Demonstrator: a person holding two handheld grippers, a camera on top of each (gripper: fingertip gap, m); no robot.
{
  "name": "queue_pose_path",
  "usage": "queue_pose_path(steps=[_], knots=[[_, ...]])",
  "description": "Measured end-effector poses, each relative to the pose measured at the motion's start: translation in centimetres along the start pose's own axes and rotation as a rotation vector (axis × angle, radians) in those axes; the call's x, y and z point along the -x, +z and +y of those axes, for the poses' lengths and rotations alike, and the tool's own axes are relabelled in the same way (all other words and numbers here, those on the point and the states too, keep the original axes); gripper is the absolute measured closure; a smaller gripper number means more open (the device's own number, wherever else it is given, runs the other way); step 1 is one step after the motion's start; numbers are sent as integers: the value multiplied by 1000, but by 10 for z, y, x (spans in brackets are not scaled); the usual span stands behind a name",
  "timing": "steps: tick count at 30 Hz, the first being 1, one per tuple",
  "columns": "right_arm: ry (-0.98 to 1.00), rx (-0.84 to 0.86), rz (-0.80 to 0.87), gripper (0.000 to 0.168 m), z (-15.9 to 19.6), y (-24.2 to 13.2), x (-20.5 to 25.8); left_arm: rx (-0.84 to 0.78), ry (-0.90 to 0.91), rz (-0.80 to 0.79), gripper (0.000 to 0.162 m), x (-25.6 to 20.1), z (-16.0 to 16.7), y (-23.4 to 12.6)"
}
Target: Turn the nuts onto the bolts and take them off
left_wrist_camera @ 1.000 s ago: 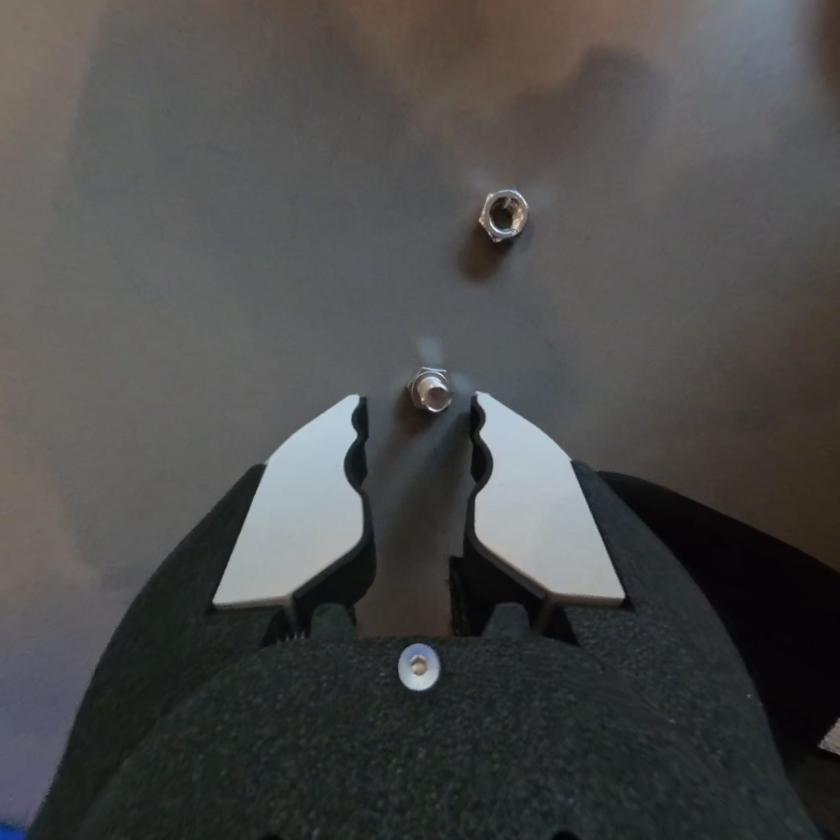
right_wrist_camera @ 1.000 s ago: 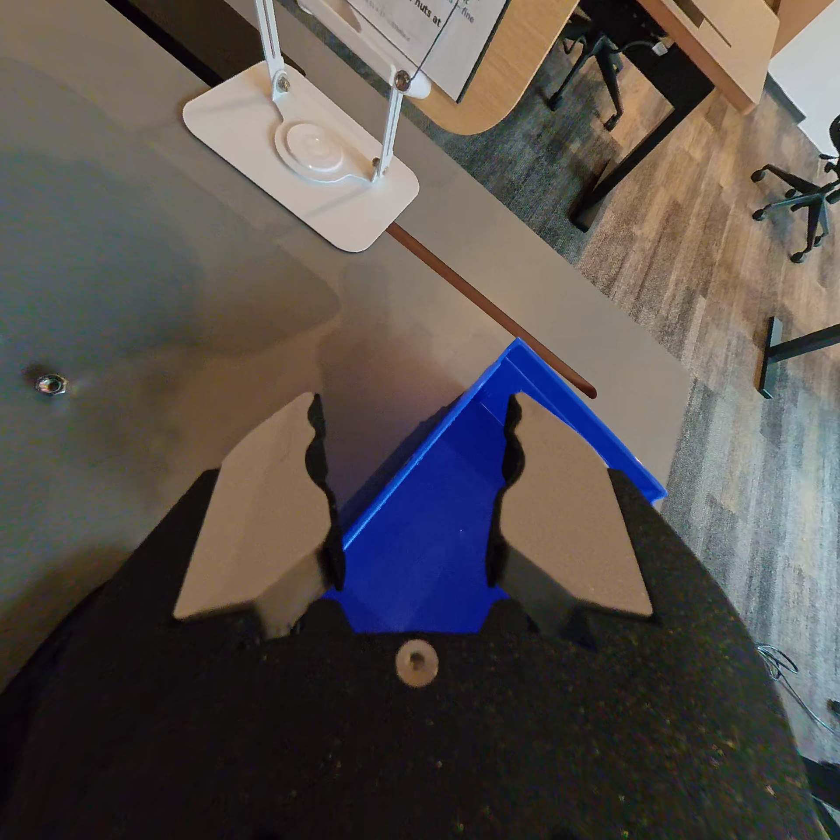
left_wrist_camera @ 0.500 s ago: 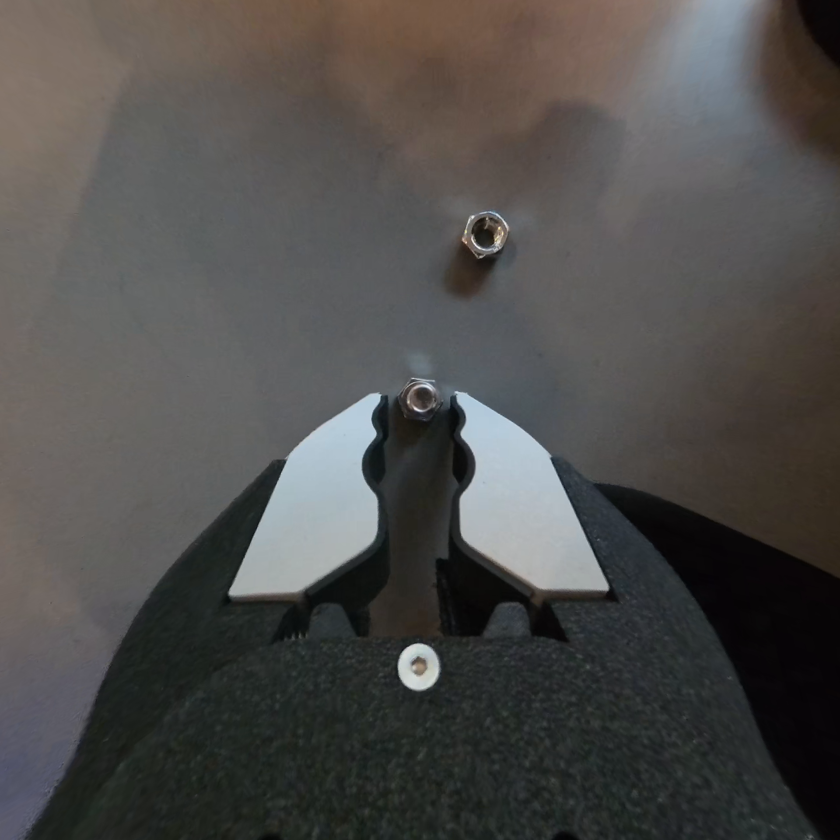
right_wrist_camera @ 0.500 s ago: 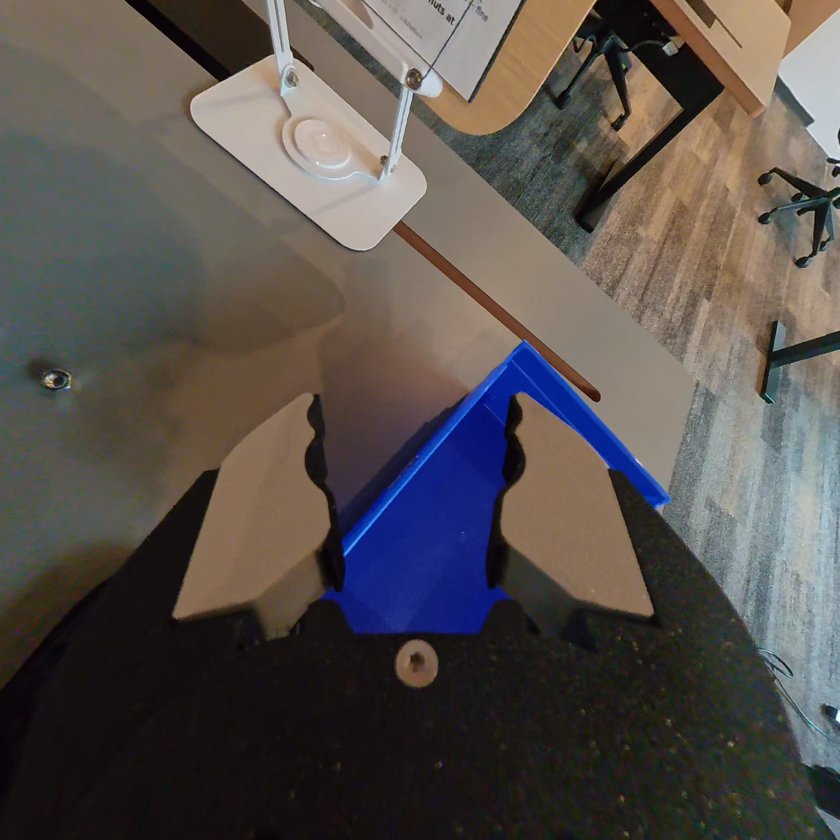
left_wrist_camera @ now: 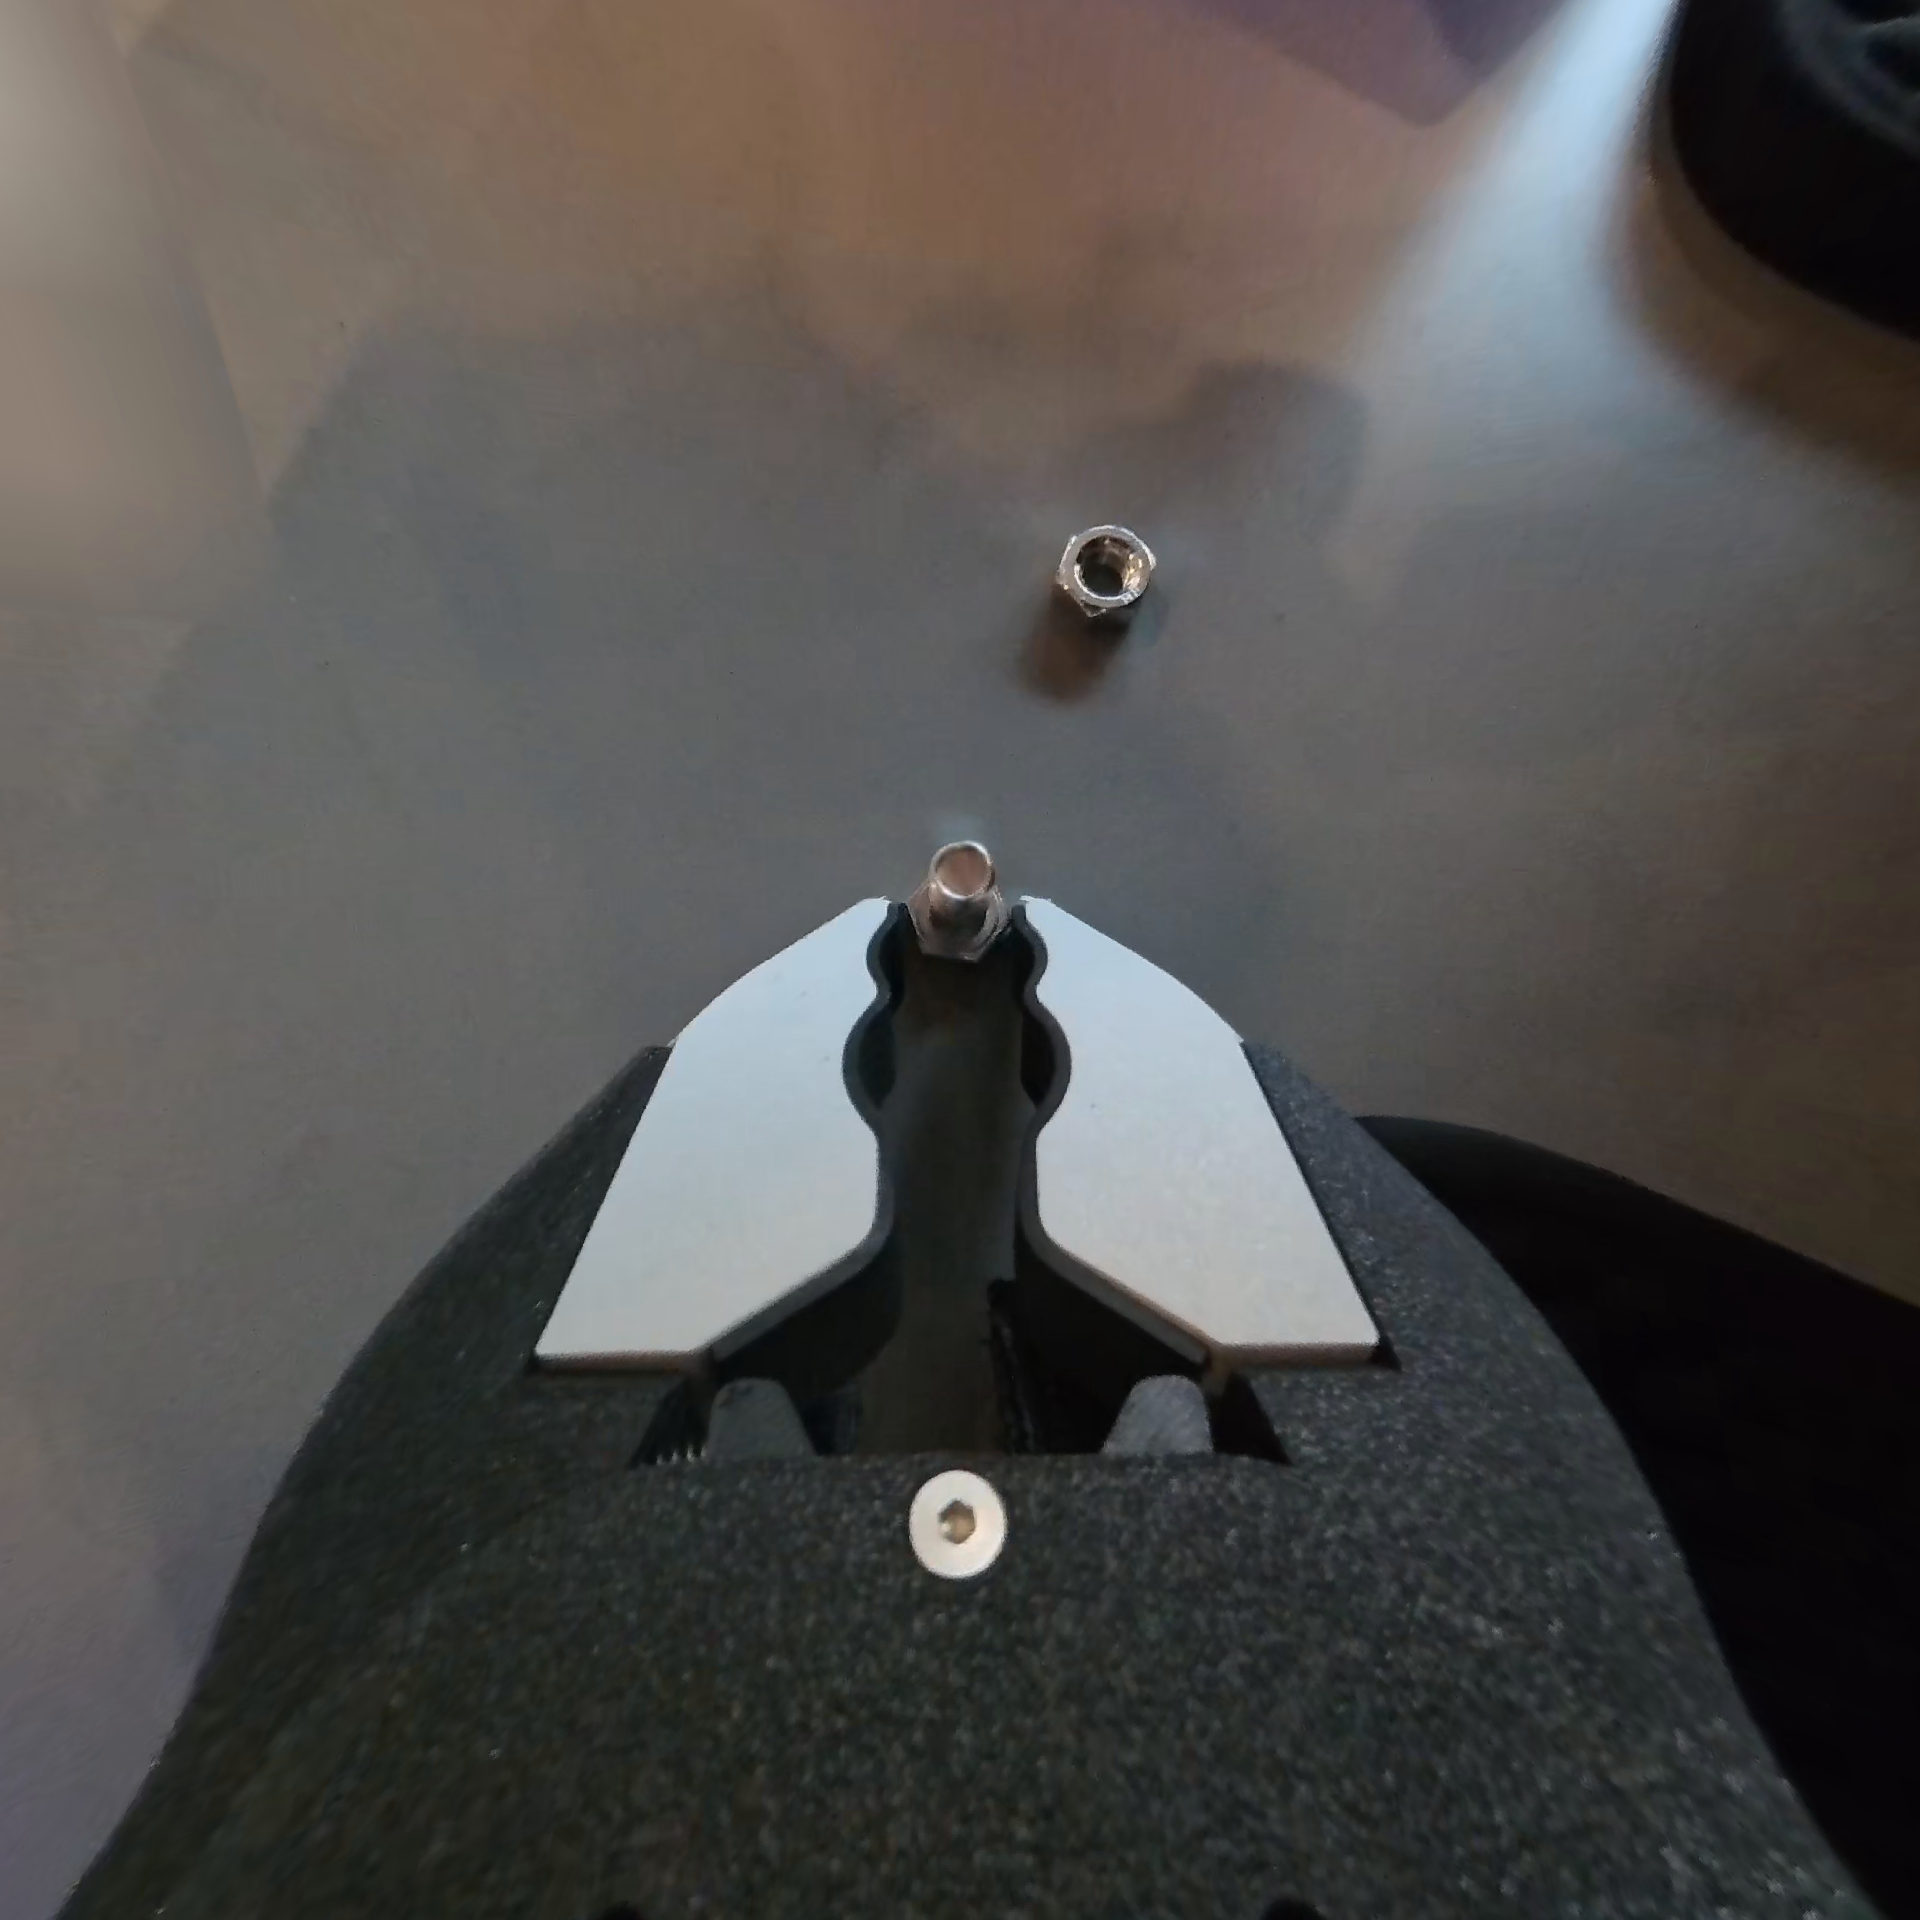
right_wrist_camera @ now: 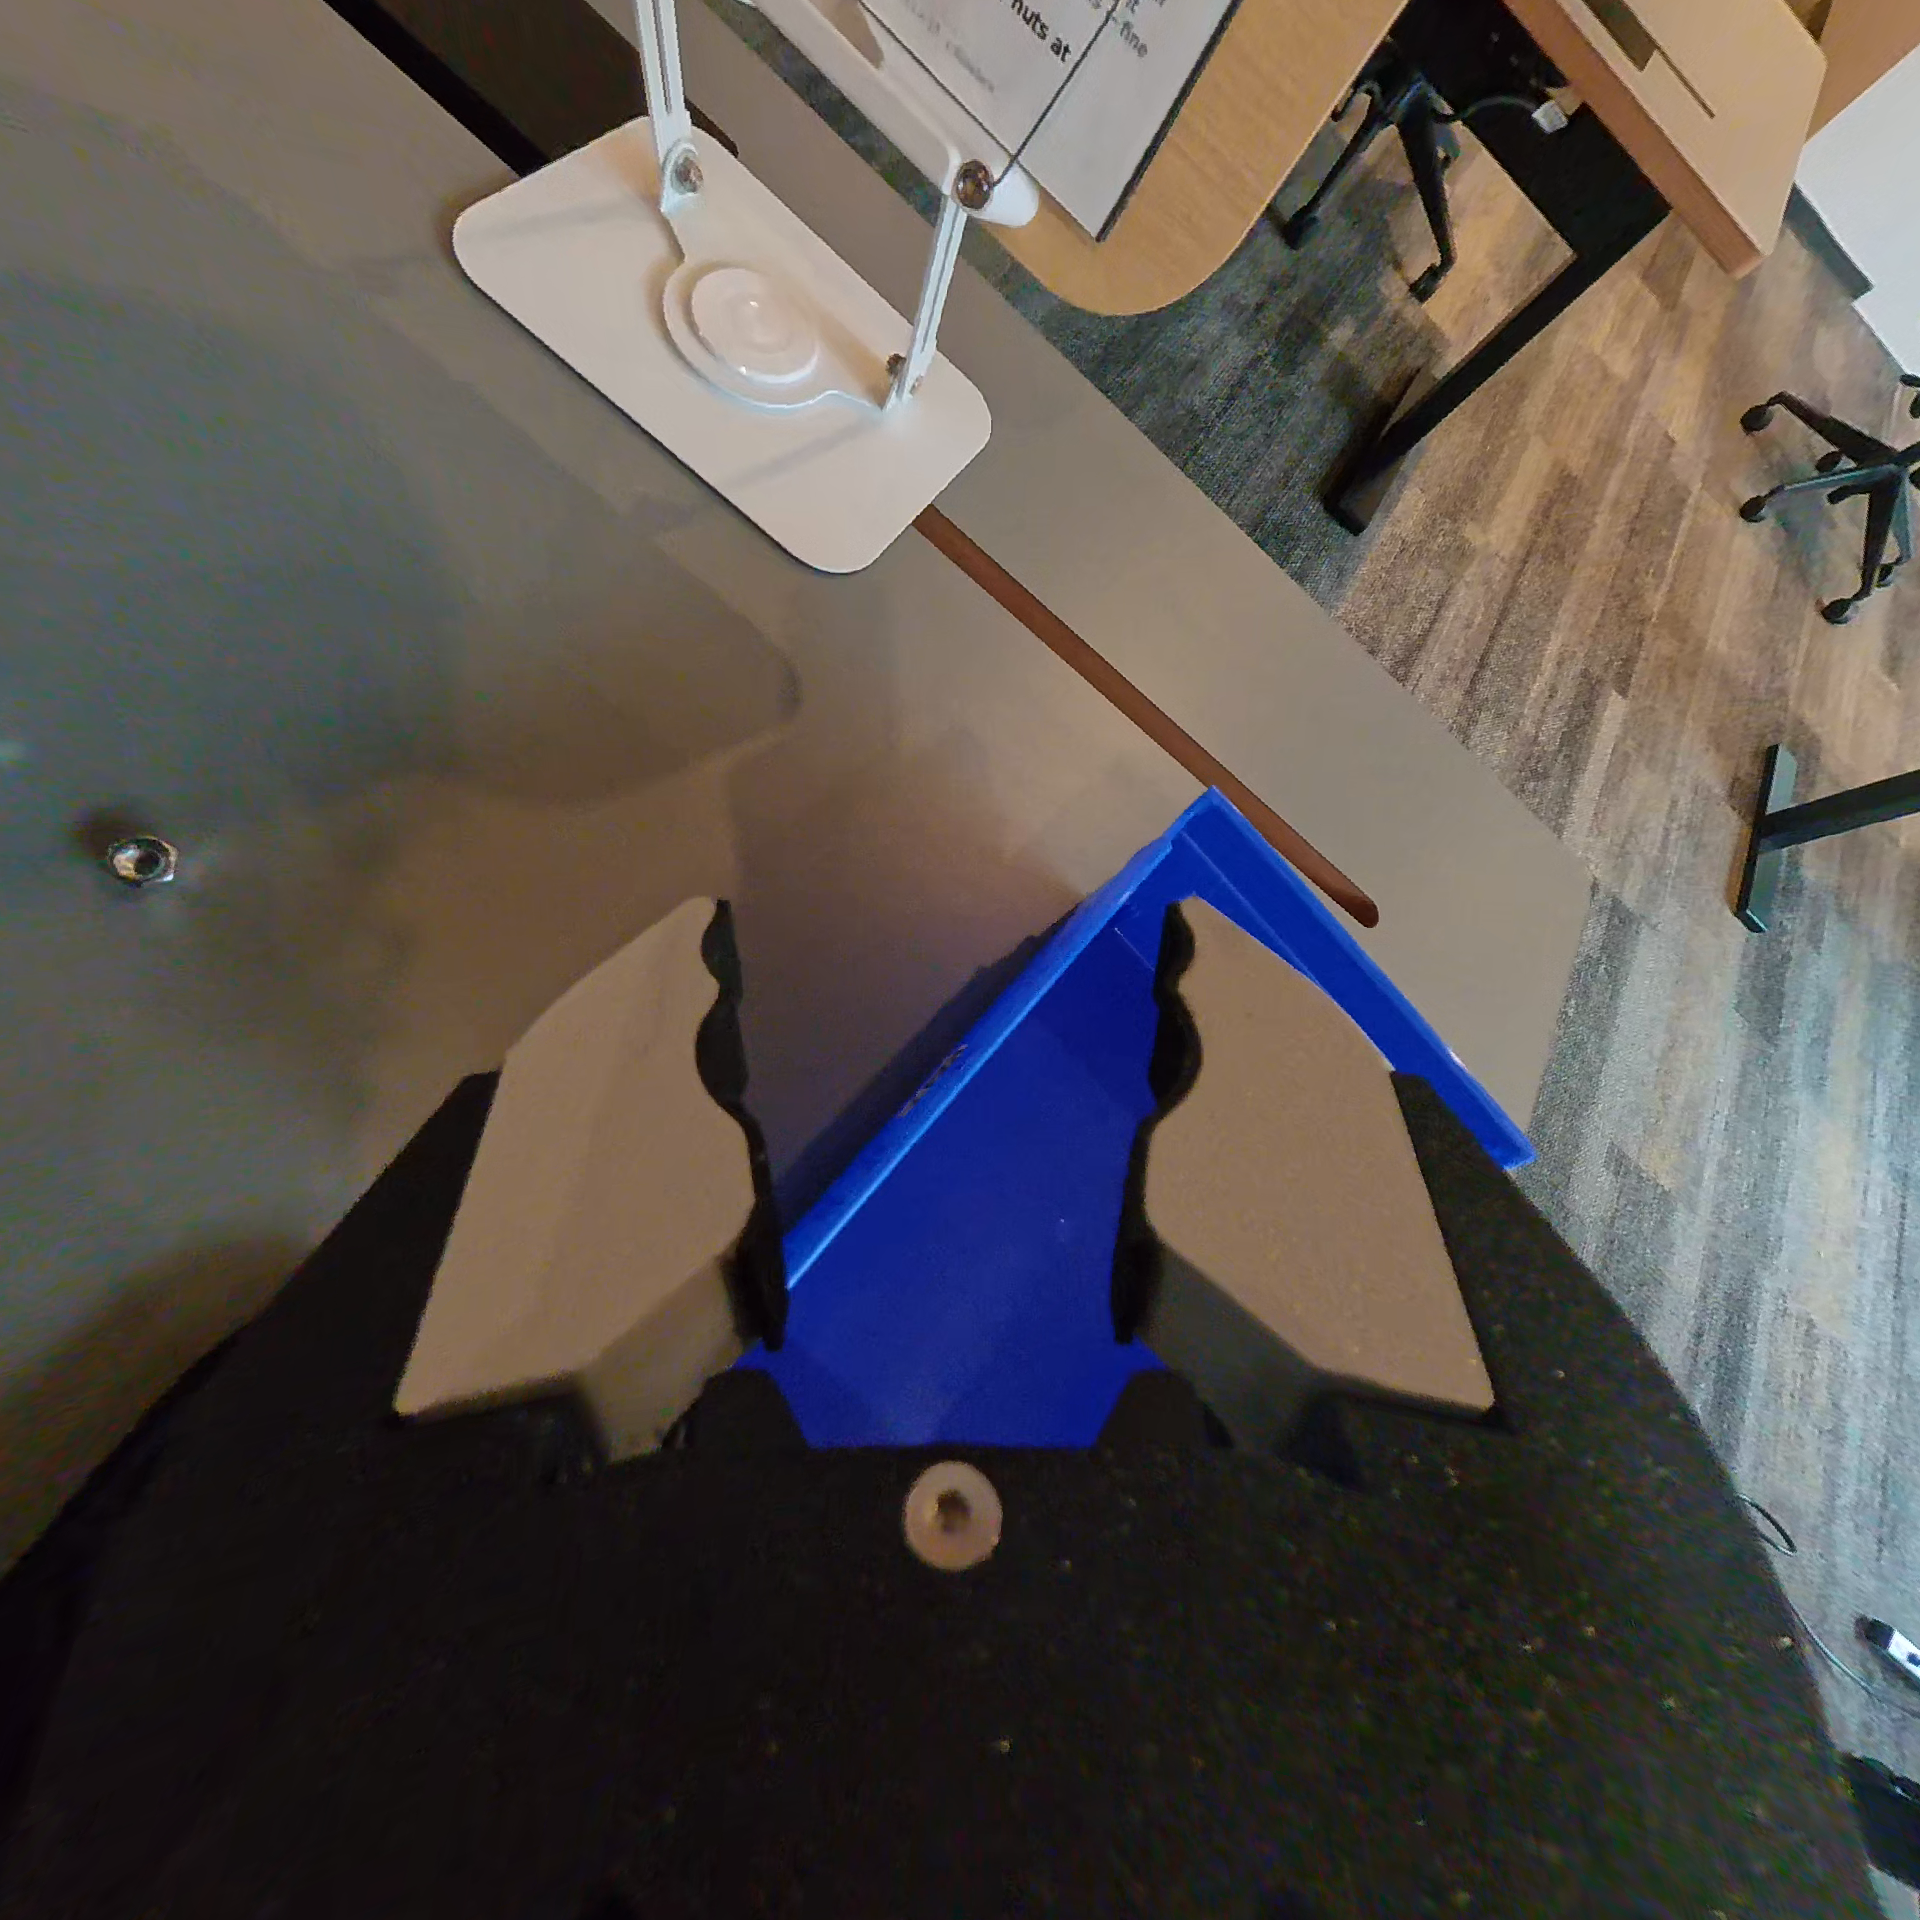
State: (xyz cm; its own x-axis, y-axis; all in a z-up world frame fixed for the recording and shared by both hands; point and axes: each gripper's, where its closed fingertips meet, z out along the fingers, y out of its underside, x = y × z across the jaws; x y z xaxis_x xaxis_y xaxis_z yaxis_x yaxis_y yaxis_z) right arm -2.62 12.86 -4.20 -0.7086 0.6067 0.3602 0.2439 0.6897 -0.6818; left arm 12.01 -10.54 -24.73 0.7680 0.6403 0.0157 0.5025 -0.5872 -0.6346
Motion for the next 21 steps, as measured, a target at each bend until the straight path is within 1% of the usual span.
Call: queue_pose_path(steps=[5,11,14,21], knots=[[-11,-16,-28,92,-4,2,6,-56,2,14,143,0,0,0],[-55,-63,-129,93,-16,7,27,-74,-11,46,144,-2,-2,0],[-91,-94,-210,95,-24,10,43,-78,-3,44,144,-3,-6,-2],[-250,-167,-509,104,-43,11,110,-174,21,48,144,-12,-51,-32]])
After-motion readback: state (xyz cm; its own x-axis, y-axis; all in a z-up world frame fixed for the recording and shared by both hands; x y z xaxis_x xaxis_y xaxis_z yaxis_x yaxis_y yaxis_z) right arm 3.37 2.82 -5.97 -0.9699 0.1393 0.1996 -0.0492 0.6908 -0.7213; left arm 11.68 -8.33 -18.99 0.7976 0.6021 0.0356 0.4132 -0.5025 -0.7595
